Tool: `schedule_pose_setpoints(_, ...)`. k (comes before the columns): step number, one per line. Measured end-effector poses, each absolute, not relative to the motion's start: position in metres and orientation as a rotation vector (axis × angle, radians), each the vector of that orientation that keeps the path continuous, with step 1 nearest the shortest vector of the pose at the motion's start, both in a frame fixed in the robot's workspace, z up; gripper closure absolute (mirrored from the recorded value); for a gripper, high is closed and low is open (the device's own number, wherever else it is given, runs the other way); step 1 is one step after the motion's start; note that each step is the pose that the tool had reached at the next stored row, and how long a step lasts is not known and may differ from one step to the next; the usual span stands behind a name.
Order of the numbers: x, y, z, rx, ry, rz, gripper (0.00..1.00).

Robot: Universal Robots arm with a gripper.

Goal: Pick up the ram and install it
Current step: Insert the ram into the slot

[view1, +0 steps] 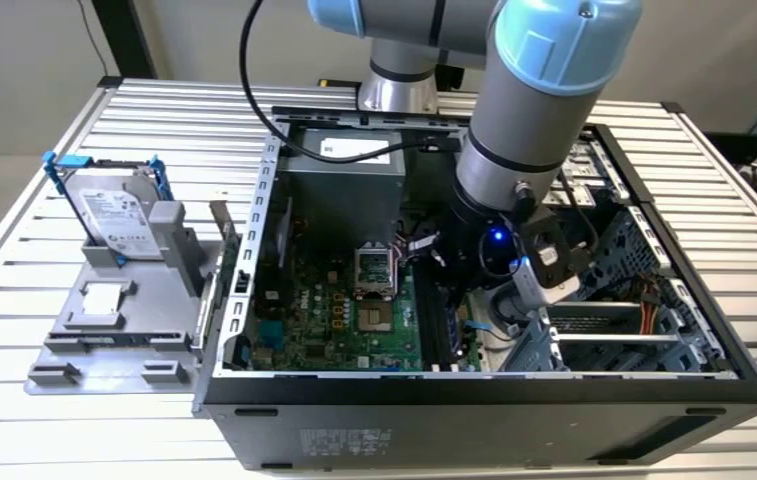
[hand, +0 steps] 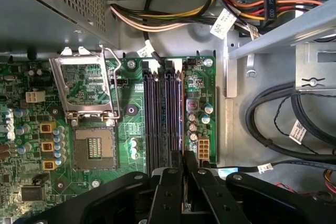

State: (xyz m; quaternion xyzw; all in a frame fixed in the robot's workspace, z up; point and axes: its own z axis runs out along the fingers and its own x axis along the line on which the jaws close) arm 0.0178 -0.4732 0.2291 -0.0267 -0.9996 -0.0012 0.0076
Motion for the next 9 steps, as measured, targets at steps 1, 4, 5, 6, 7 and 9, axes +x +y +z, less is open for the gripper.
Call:
schedule_pose_setpoints(1, 0.0178, -0.4733, 0.2292, -0.083, -3.125, -0.002, 1.0)
schedule_pose_setpoints(4, 0.0178, -0.4731, 0.2282, -0.084, -3.126, -0.002, 1.0)
schedule_pose_setpoints(5, 0.0178, -0.4731, 0.2278, -0.084, -3.125, -0.001, 1.0)
schedule_pose_setpoints(6, 0.0178, -0.4731, 0.2276, -0.083, -3.125, -0.001, 1.0)
schedule_pose_setpoints(7, 0.0178, -0.4731, 0.2272, -0.083, -3.125, -0.001, 1.0)
schedule_pose_setpoints(9, 0.0178, -0.4729, 0.2269, -0.084, -3.125, -0.001, 1.0)
